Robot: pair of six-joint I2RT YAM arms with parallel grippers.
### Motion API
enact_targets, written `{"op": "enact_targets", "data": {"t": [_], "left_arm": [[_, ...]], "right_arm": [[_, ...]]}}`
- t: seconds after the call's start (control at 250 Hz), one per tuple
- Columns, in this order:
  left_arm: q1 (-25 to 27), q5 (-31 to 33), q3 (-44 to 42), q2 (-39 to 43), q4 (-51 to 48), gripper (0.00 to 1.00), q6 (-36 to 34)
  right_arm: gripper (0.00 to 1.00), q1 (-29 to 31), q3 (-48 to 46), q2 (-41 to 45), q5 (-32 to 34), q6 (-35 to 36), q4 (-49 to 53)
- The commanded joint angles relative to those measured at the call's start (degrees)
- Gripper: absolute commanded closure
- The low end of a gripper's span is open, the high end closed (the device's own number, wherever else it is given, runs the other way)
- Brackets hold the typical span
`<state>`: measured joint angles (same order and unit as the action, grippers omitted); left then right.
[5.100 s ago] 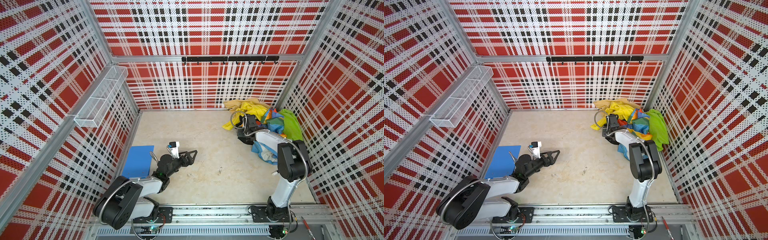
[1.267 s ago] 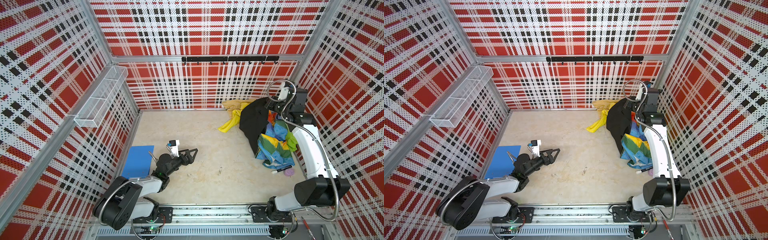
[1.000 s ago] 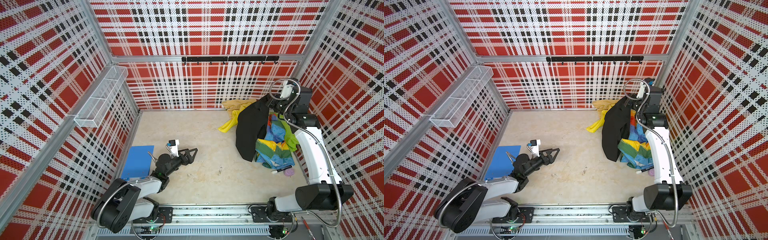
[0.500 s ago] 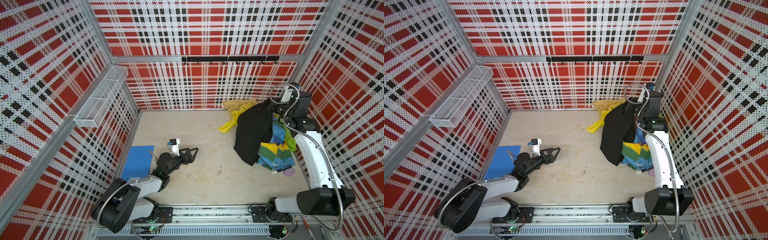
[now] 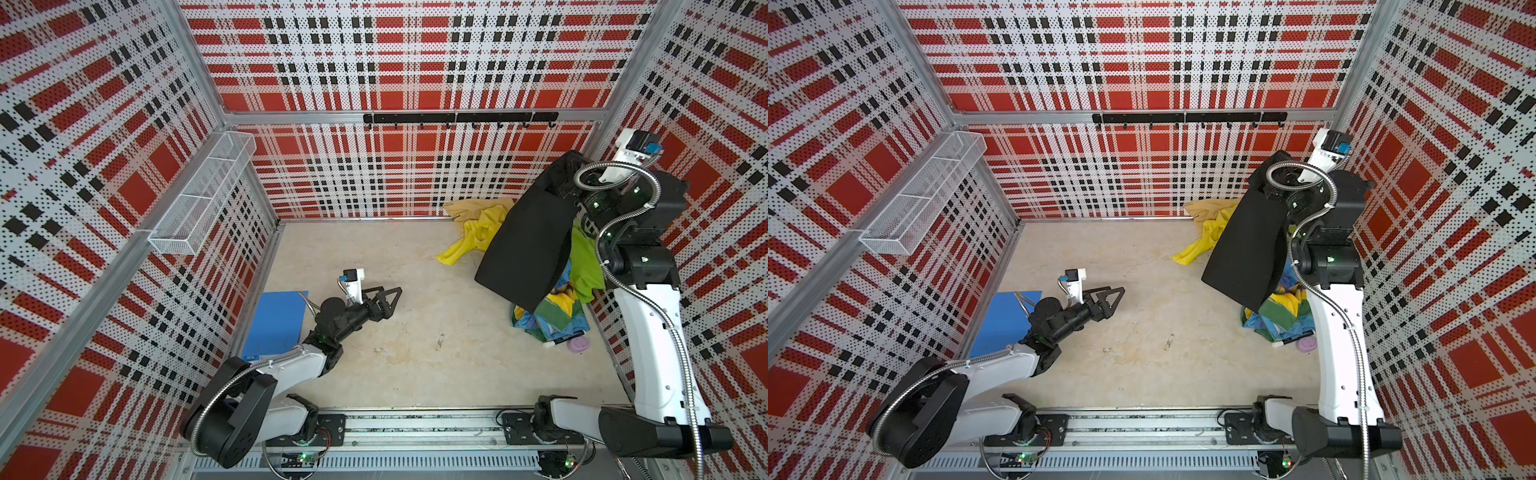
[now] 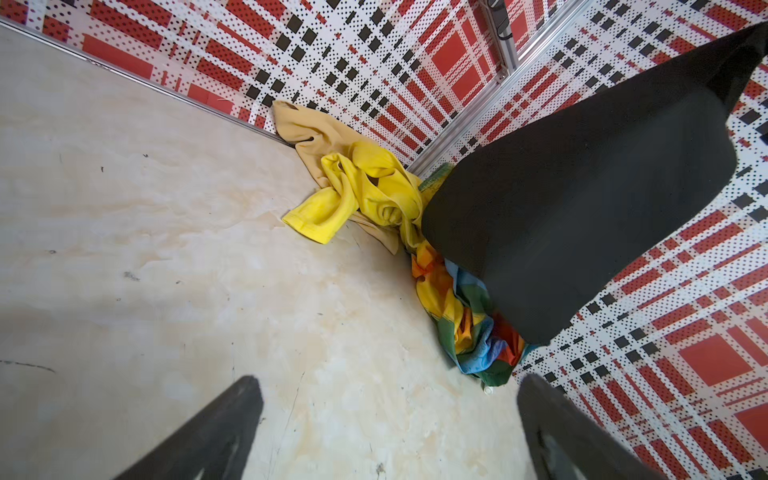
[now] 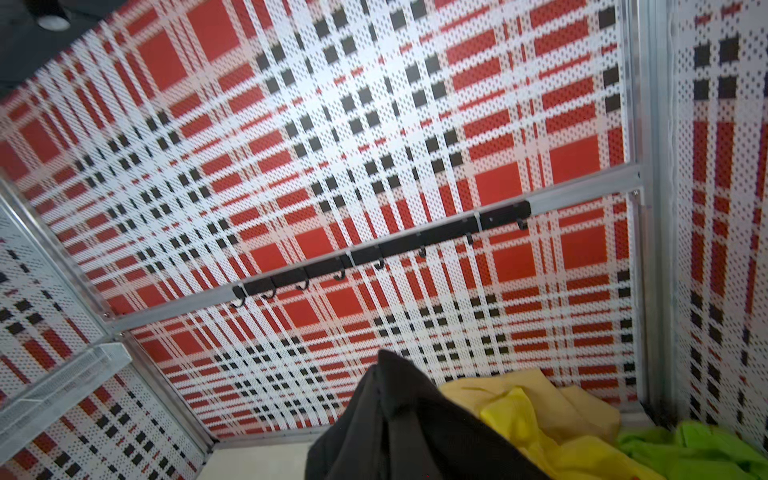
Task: Pick out a specific cloth from the pile
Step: 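Lift the black cloth high out of the pile with the right gripper, then carry the black cloth toward the left gripper and drop it on the table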
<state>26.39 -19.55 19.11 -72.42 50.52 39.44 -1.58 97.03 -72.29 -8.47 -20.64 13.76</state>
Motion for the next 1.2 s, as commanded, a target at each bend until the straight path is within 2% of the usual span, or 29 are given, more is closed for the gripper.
{"op": "enact_targets", "data": {"t": [0.0,0.152,0.244,0.472,0.672,0.912,1.06,1.197], "left_arm": [[0.3,-0.8,0.9,1.7,-0.9,0.01,-0.9],[0.2,-0.5,0.2,2.5,-1.1,0.01,-0.8],[0.2,-0.2,-0.1,3.0,-1.4,0.01,-0.9],[-0.3,-0.1,-1.0,3.9,-1.5,0.0,-0.8],[-5.5,-2.6,-3.9,6.5,0.1,0.01,2.0],[-12.7,-5.2,-6.5,13.2,-2.6,0.01,3.6],[-17.4,-6.2,-6.5,18.6,-8.6,0.01,3.3],[-20.4,-5.3,-6.1,24.3,-14.8,0.01,3.4]], "right_arm": [[1.0,0.1,3.7,0.4,1.1,-0.4,-10.2],[0.99,0.1,6.7,-0.7,6.4,0.7,-11.5],[0.99,0.1,9.7,-2.2,6.4,1.1,-11.5],[0.99,0.1,9.3,-2.6,3.2,-0.6,-16.3],[0.99,0.9,7.5,-2.6,-6.2,-5.7,-21.5],[0.99,9.3,7.2,-3.6,-8.6,-4.9,-20.4],[0.99,15.5,7.6,-6.2,-10.2,-5.5,-19.8],[0.99,22.4,7.7,-9.9,-8.1,-3.3,-18.6]]}}
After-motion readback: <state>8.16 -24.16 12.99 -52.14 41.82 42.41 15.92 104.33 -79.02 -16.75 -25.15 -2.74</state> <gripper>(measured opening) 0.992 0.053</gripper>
